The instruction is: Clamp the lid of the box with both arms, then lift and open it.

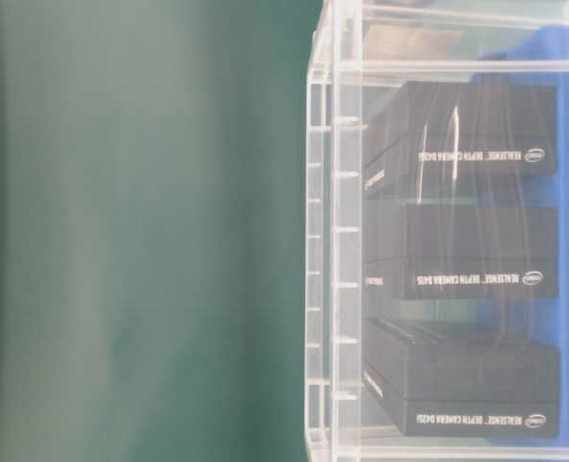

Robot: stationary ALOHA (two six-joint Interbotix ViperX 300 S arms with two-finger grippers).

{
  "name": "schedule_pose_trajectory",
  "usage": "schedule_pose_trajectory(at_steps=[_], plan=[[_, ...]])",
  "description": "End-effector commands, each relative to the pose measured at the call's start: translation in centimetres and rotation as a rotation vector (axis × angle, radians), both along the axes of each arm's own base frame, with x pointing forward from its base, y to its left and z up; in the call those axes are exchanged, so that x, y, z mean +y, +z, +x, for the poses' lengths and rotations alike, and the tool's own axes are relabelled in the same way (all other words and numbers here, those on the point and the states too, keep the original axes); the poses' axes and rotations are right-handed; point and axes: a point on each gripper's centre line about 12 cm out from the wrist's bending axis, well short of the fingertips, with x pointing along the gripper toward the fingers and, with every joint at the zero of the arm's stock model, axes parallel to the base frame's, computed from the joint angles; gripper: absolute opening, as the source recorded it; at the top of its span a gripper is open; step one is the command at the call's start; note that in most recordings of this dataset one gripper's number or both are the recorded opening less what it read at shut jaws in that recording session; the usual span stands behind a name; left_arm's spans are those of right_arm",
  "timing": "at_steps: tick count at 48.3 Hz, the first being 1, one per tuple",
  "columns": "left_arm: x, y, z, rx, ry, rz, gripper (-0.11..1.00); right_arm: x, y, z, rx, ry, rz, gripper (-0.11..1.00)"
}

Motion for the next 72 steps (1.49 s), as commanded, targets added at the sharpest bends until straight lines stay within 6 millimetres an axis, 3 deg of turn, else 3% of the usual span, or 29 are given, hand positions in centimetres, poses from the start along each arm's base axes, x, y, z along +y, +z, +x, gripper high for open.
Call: schedule_pose_trajectory(at_steps=[1, 72], plan=[[0.00, 0.18, 0.26, 0.002, 0.002, -0.003, 0.01, 0.05, 1.01, 0.22, -0.019, 0.000, 0.002, 0.00], [-0.01, 0.21, 0.27, -0.001, 0.002, -0.005, 0.01, 0.43, 0.98, 0.46, -0.013, 0.021, 0.029, 0.00]])
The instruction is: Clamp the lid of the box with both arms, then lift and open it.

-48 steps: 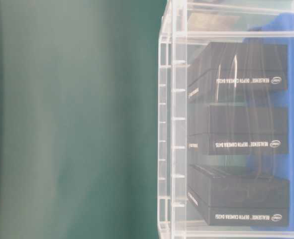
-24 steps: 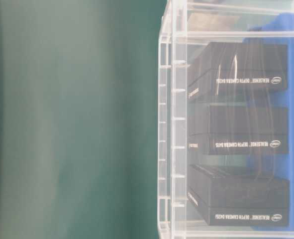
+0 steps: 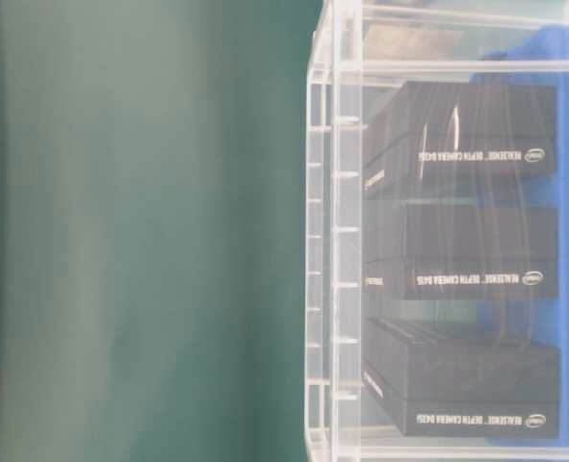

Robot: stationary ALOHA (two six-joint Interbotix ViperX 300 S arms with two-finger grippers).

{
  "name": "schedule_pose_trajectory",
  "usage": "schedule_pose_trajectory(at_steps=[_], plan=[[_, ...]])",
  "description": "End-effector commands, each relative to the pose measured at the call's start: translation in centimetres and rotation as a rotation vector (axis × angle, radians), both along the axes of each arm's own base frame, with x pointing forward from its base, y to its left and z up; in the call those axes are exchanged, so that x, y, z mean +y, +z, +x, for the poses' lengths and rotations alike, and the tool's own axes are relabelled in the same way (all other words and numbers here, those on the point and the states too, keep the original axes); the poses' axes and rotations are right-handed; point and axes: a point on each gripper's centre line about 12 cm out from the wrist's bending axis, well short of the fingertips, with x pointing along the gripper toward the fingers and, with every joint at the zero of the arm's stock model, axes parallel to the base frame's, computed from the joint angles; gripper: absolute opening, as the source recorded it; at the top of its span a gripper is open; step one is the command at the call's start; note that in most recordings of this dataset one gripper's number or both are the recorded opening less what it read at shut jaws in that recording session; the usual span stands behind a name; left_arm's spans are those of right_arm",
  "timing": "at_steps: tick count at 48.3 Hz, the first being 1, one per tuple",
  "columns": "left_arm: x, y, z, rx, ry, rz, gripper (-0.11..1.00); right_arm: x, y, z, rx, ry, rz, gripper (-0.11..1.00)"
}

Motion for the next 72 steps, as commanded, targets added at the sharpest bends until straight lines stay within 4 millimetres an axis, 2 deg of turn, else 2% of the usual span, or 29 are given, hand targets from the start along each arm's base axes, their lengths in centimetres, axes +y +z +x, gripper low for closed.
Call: schedule_pose_trajectory(at_steps=[1, 16, 32, 49, 72], plan=[[0.0, 0.2, 0.2, -0.003, 0.003, -0.002, 0.01, 0.2, 1.2, 0.3, -0.025, 0.011, 0.021, 0.00], [0.0, -0.3, 0.2, 0.037, 0.007, -0.013, 0.01, 0.5, 1.1, 0.3, -0.023, 0.024, 0.055, 0.00], [0.1, -1.6, -0.5, 0.176, 0.010, -0.004, 0.01, 0.6, 0.8, 0.4, -0.010, 0.030, 0.049, 0.00], [0.1, -2.2, -0.9, 0.237, 0.010, 0.005, 0.01, 0.6, 0.4, 0.5, 0.007, 0.029, 0.051, 0.00], [0.1, -1.9, -0.8, 0.219, 0.011, 0.000, 0.01, 0.6, 0.3, 0.5, 0.015, 0.025, 0.064, 0.00]])
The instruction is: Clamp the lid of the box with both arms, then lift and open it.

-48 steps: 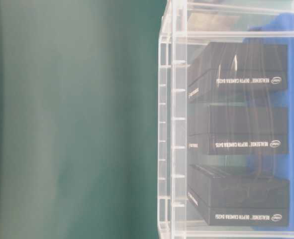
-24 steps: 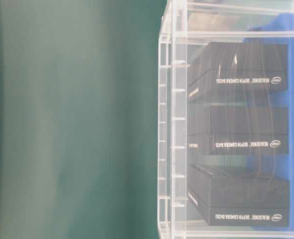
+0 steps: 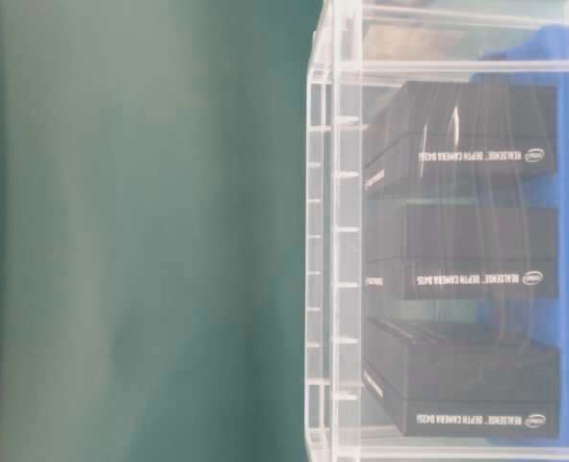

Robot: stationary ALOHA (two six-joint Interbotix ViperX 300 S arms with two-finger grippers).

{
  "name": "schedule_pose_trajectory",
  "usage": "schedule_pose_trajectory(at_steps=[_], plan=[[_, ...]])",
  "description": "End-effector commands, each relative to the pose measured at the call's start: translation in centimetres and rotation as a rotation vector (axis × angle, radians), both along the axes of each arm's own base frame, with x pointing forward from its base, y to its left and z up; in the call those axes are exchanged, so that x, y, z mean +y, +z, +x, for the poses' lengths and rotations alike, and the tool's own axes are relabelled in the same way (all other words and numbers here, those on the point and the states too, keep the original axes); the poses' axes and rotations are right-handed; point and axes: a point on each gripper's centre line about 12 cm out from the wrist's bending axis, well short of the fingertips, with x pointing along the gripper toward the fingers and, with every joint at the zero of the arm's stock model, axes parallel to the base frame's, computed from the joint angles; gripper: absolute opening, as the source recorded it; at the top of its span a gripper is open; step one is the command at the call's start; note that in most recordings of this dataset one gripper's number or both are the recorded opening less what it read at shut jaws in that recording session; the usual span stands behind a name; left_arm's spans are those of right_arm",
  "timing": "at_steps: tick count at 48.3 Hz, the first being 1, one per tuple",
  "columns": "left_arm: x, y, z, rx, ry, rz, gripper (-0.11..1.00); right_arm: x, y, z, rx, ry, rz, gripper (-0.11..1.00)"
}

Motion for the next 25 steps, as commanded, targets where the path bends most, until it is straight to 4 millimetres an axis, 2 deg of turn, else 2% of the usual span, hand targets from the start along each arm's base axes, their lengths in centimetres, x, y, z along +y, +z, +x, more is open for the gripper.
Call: schedule_pose_trajectory(at_steps=[1, 14, 25], plan=[[0.0, 0.8, 0.5, -0.041, 0.004, -0.006, 0.01, 0.1, 0.8, 0.2, -0.014, 0.001, 0.012, 0.00], [-0.1, 2.4, 1.3, -0.189, -0.002, -0.009, 0.01, -0.1, 1.3, 0.1, -0.019, -0.020, 0.057, 0.00], [-0.1, 2.8, 1.5, -0.228, -0.003, -0.011, 0.01, -0.3, 1.8, -0.1, 0.002, -0.061, 0.121, 0.00]])
